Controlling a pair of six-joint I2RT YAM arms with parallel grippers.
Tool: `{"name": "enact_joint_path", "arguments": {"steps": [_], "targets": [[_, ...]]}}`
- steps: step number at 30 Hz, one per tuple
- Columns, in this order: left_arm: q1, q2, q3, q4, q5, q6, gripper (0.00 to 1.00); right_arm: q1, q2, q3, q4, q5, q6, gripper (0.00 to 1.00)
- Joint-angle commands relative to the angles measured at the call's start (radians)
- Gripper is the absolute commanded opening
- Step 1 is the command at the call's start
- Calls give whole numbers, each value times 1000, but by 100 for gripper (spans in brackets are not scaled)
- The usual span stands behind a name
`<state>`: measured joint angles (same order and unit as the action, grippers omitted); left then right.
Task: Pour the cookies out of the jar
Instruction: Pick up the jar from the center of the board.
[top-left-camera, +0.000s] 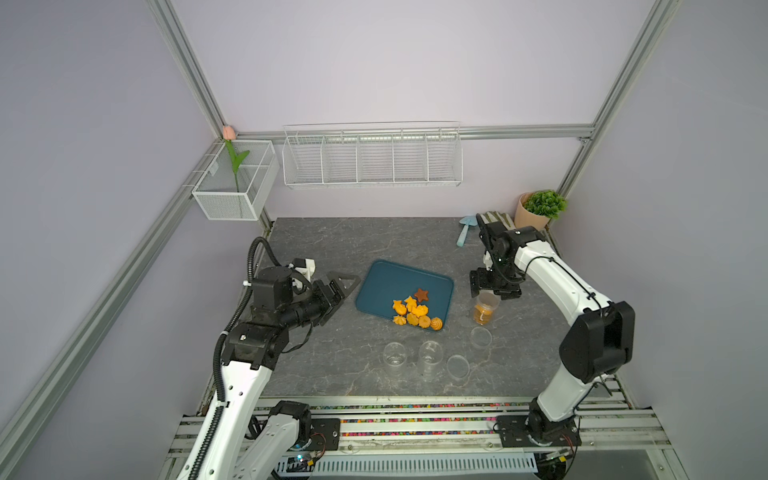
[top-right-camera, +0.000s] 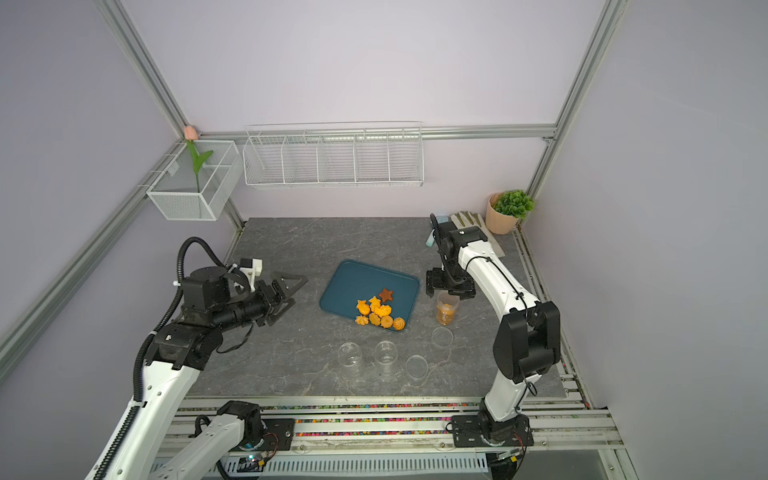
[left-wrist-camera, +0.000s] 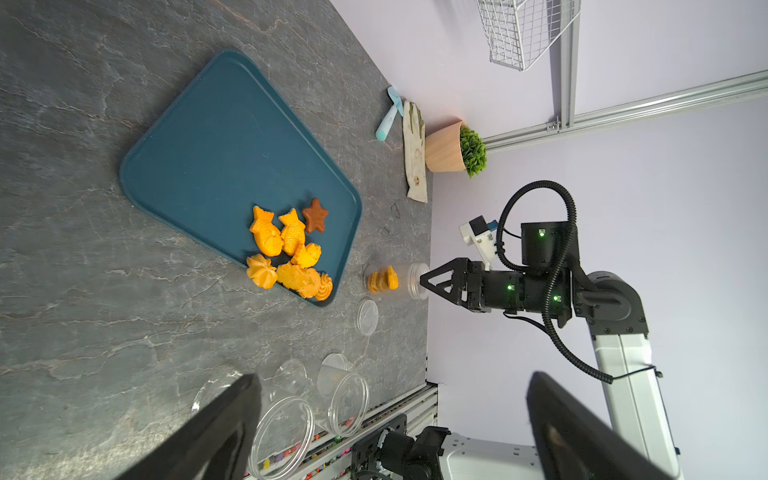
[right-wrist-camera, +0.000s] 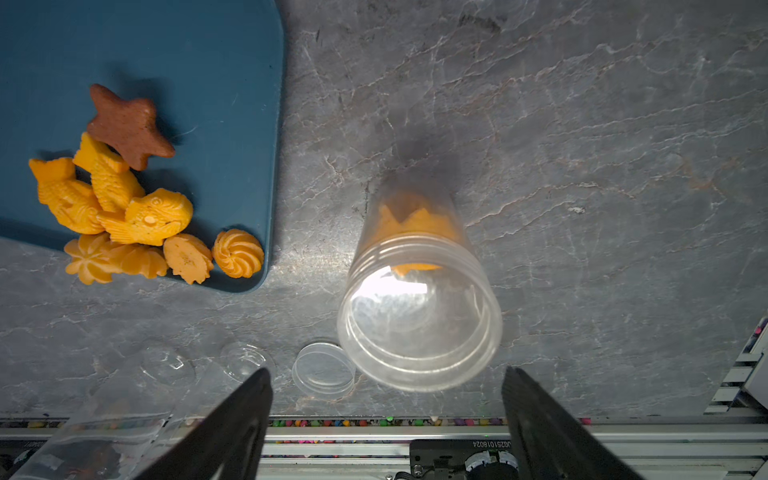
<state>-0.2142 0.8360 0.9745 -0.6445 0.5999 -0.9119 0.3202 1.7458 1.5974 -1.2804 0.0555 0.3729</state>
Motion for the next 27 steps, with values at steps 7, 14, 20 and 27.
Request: {"name": "enact_joint_path", "arguments": {"steps": [7, 14, 20, 27], "targets": [[1, -15, -22, 14, -4, -21, 99, -18, 44, -50, 24, 17, -49, 89], [1, -20, -38, 36, -9, -48, 99, -33, 59, -87, 44, 10, -69, 90], [1, -23, -52, 57, -14, -72, 99, -48, 68, -117, 70, -12, -78, 92], [-25, -24, -69, 80, -25, -93, 99, -48, 79, -129, 90, -37, -86, 96]]}}
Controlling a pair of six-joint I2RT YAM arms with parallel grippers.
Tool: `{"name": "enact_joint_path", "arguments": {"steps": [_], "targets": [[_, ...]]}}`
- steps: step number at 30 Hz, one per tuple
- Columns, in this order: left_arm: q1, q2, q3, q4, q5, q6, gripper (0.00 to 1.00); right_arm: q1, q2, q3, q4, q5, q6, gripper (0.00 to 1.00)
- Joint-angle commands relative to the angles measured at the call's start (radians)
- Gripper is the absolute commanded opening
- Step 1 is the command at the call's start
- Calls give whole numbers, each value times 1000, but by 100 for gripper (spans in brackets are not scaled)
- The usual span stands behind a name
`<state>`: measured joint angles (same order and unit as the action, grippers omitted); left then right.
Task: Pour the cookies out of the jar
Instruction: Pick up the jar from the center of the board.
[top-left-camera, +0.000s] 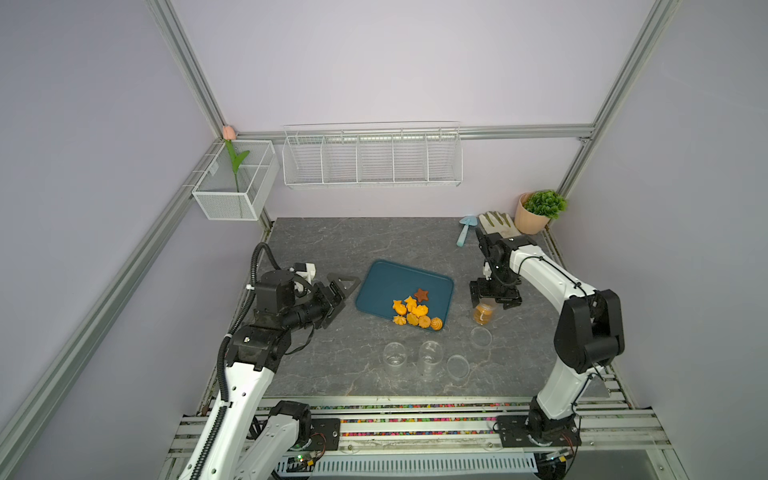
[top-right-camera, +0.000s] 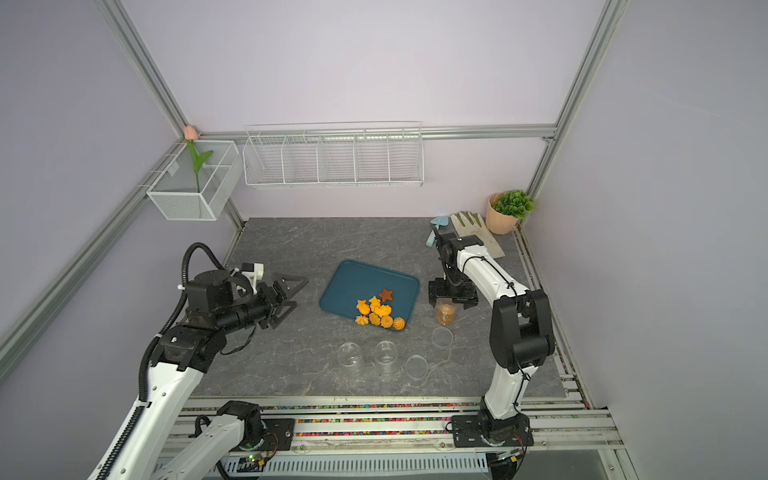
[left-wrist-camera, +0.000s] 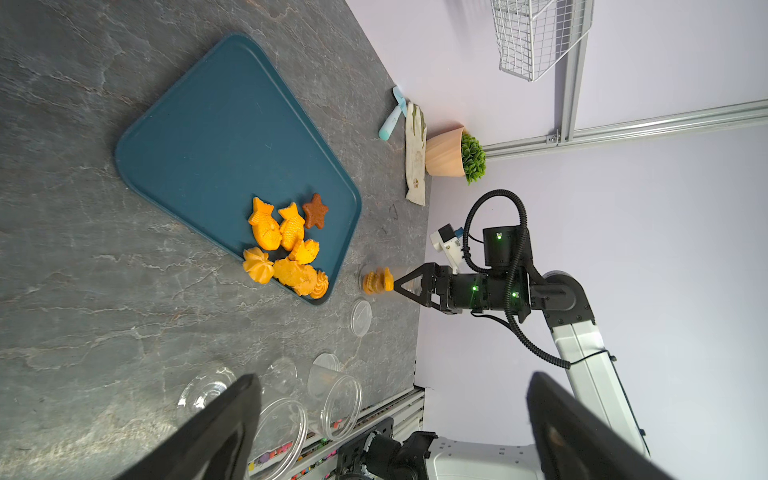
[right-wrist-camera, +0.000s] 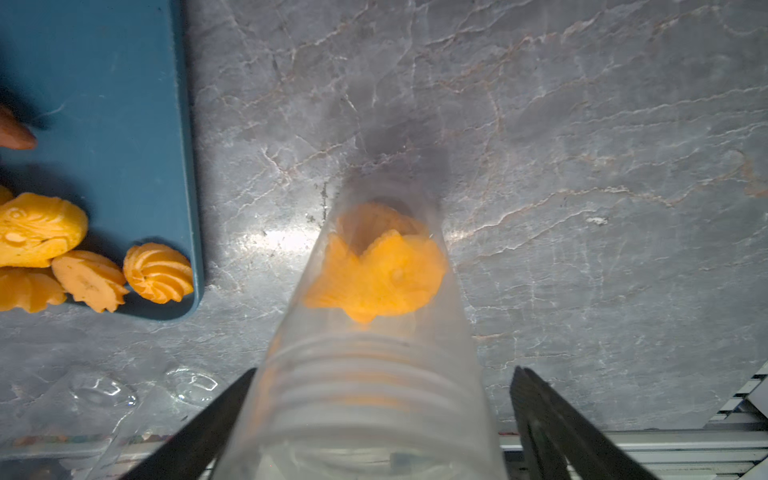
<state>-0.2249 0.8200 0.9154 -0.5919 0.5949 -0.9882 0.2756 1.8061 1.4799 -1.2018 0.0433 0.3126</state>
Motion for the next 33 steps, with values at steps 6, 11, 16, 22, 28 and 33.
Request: {"name": "enact_joint_path", "arguments": {"steps": [6, 11, 16, 22, 28, 33], "targets": [[-53, 6, -23, 52, -46, -37, 99, -4, 24, 0, 12, -16, -21, 99], [-59, 17, -23, 69, -47, -41, 99, -3, 23, 0, 10, -3, -19, 89], [-59, 17, -22, 66, -46, -40, 99, -4, 21, 5, 15, -11, -16, 80], [-59, -5, -29, 49, -55, -38, 99, -3, 24, 14, 10, -12, -16, 75], [-59, -15, -35, 50, -55, -44, 99, -2, 19, 16, 4, -14, -16, 71], [-59, -16, -32, 50, -53, -43, 99, -2, 4, 19, -1, -11, -15, 70]]}}
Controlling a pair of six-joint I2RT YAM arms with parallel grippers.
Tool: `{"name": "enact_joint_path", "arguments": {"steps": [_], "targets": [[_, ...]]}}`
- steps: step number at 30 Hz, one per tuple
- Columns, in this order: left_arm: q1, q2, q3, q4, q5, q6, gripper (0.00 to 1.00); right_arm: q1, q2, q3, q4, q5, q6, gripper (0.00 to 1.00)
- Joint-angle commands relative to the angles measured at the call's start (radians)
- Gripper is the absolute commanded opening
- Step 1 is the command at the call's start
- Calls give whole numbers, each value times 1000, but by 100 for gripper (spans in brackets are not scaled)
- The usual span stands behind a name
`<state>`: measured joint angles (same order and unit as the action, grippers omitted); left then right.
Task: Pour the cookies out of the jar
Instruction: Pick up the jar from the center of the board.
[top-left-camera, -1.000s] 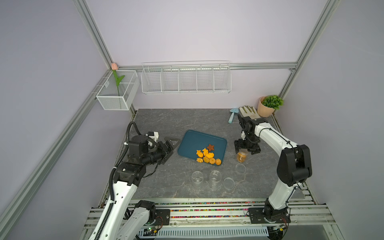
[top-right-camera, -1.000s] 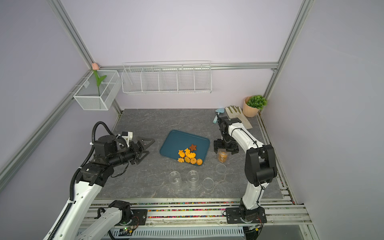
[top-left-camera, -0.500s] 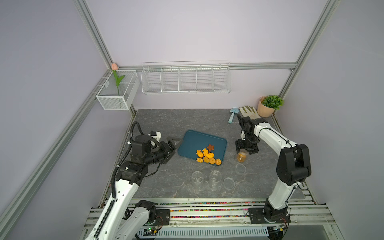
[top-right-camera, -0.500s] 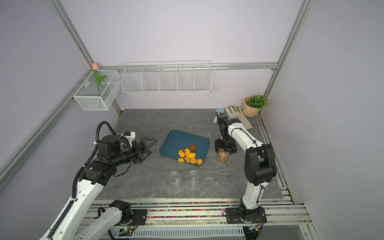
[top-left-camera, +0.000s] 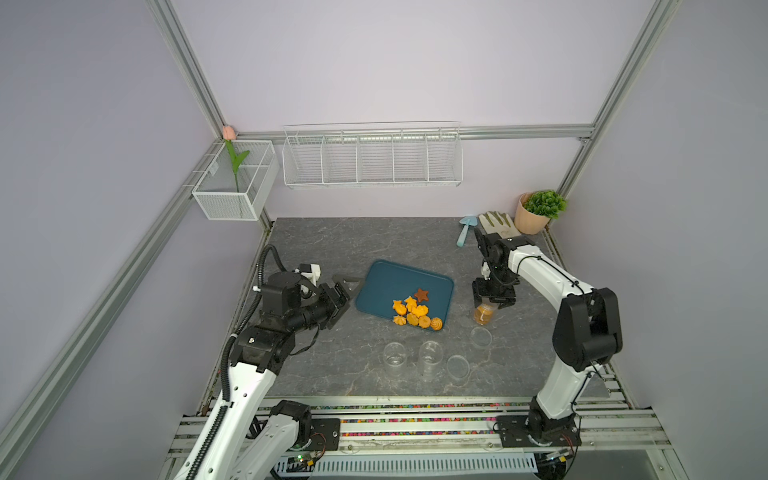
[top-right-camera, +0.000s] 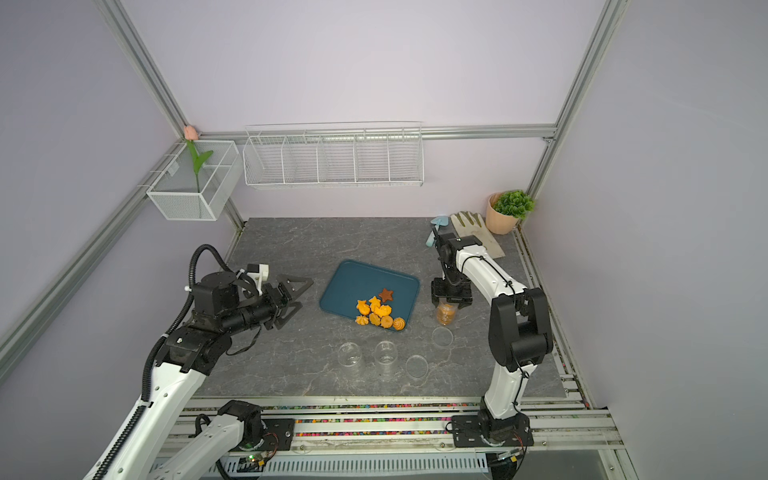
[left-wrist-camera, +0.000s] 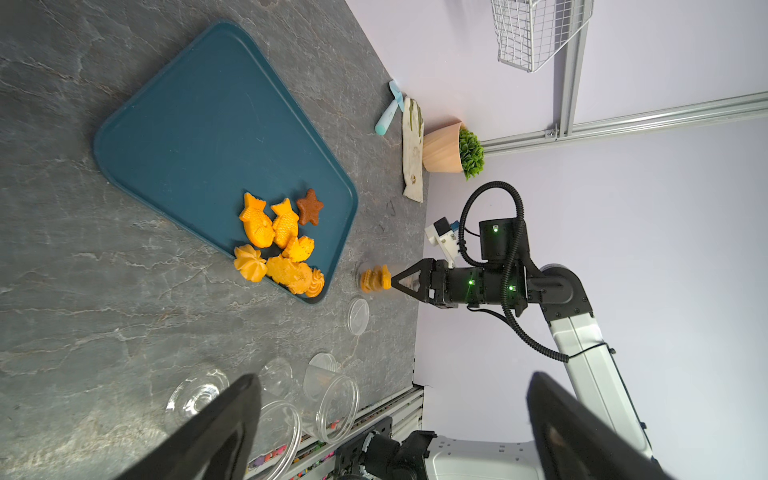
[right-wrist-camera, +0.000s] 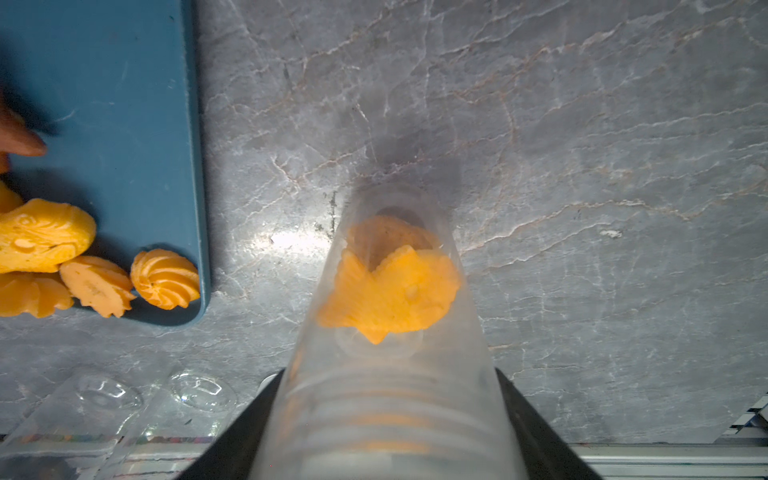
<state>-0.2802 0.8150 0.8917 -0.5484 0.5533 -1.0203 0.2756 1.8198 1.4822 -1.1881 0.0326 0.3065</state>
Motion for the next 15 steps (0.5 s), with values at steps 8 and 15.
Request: {"name": "enact_joint_path", "arguments": {"steps": [8, 15], "targets": [[-4, -20, -11, 5, -13, -16, 99, -3, -40, 14, -16, -6, -9, 68], [-4, -37, -14, -2, -19, -17, 99, -4, -65, 16, -18, -19, -7, 67]]}}
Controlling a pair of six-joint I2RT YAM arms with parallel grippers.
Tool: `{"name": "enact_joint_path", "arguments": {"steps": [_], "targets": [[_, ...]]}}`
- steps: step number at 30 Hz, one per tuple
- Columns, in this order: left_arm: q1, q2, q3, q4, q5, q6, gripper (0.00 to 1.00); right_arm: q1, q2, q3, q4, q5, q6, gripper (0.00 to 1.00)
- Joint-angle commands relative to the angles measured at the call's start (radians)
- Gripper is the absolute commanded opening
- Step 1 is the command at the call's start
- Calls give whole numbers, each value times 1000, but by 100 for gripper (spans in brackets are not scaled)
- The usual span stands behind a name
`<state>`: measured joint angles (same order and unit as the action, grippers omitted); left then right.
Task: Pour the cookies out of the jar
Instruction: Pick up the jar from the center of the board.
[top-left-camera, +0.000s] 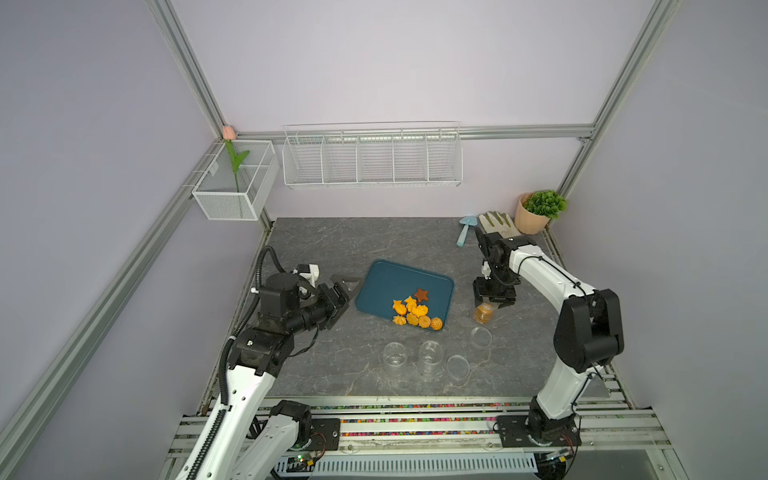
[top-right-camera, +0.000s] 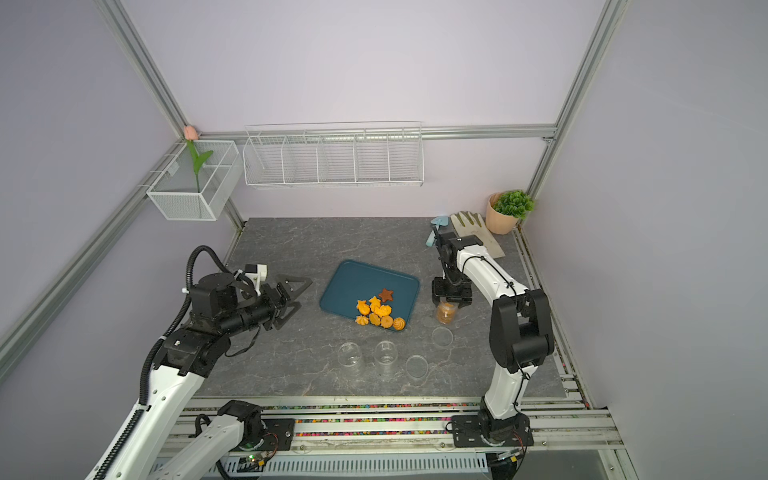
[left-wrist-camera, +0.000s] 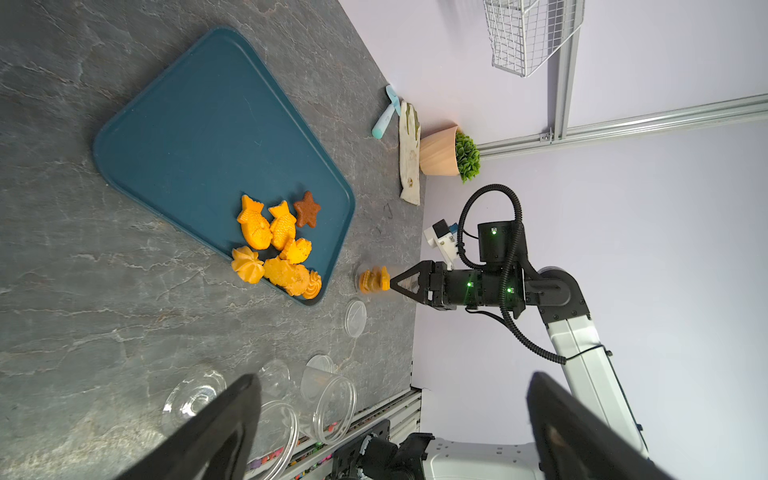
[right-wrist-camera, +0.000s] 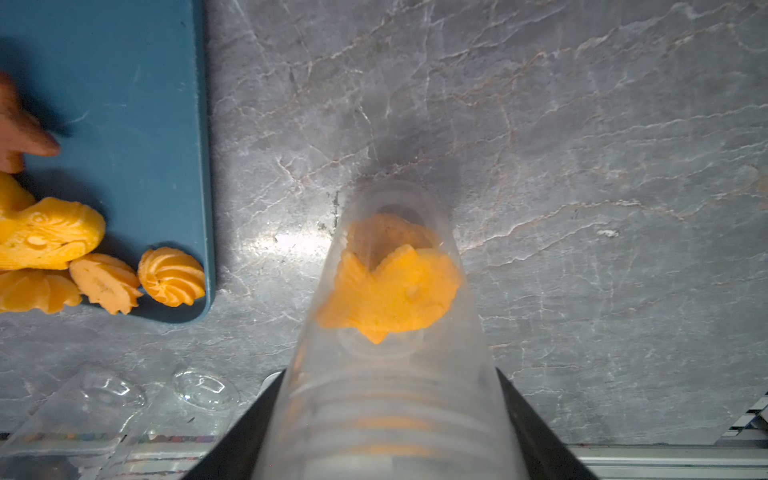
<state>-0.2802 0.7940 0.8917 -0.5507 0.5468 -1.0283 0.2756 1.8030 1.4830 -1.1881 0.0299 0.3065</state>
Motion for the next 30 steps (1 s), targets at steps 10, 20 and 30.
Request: {"name": "enact_joint_path", "arguments": {"steps": [10, 20, 30], "targets": [[-14, -28, -25, 7, -18, -17, 99, -12, -126, 106, -62, -86, 3, 67], [-79, 15, -33, 94, -20, -36, 99, -30, -230, 208, -52, -328, 56, 67], [-94, 56, -34, 195, 65, -36, 99, -62, -317, 220, 90, -638, 188, 67]]}}
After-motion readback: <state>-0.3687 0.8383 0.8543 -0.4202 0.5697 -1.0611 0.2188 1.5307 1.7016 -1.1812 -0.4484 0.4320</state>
